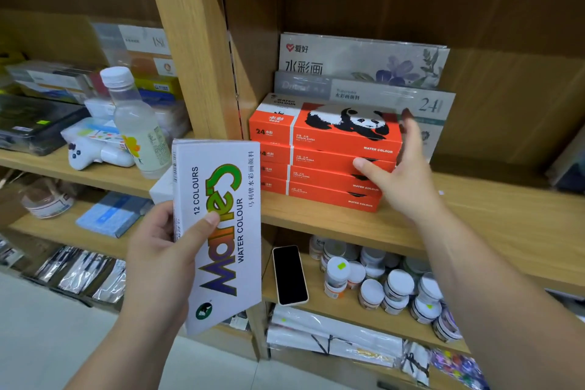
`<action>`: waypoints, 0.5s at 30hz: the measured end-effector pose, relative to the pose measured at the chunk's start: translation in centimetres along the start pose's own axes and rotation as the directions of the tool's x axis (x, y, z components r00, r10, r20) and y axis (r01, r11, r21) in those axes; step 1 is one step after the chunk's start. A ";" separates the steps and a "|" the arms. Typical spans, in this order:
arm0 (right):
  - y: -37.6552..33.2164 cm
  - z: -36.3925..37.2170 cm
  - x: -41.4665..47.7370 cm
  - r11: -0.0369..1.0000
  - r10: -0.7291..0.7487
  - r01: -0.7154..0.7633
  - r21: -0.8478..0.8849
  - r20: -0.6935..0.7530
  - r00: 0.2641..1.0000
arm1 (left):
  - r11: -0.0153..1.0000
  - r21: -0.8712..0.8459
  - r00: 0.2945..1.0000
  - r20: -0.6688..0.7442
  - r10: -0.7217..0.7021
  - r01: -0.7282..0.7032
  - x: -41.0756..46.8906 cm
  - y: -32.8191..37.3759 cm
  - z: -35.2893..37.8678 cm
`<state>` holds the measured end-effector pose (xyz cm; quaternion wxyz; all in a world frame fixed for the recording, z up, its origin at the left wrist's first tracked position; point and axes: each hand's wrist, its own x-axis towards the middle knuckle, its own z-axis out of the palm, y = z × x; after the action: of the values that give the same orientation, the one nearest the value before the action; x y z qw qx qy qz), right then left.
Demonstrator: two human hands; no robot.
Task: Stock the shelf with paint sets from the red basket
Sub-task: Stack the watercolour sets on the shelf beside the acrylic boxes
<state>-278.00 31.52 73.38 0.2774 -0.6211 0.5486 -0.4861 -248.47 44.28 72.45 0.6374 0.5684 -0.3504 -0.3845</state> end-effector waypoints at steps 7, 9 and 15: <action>0.5 2.6 -0.4 0.988 0.029 -0.010 0.152 -0.123 0.992 | 1.000 0.005 0.999 0.033 -0.010 0.010 0.2 -0.3 -0.3; 0.4 2.6 -0.6 0.992 0.015 0.003 0.127 -0.136 0.991 | 1.000 0.010 0.999 0.046 -0.008 0.007 0.2 -0.3 -0.4; -0.4 2.1 -0.7 0.999 -0.051 0.053 0.009 -0.157 0.986 | 1.000 0.009 0.997 0.077 -0.021 0.021 0.3 -0.4 -0.8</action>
<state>-275.85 31.94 72.74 0.2247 -0.5932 0.5490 -0.5442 -247.64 44.40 71.95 0.6169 0.5595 -0.3703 -0.4114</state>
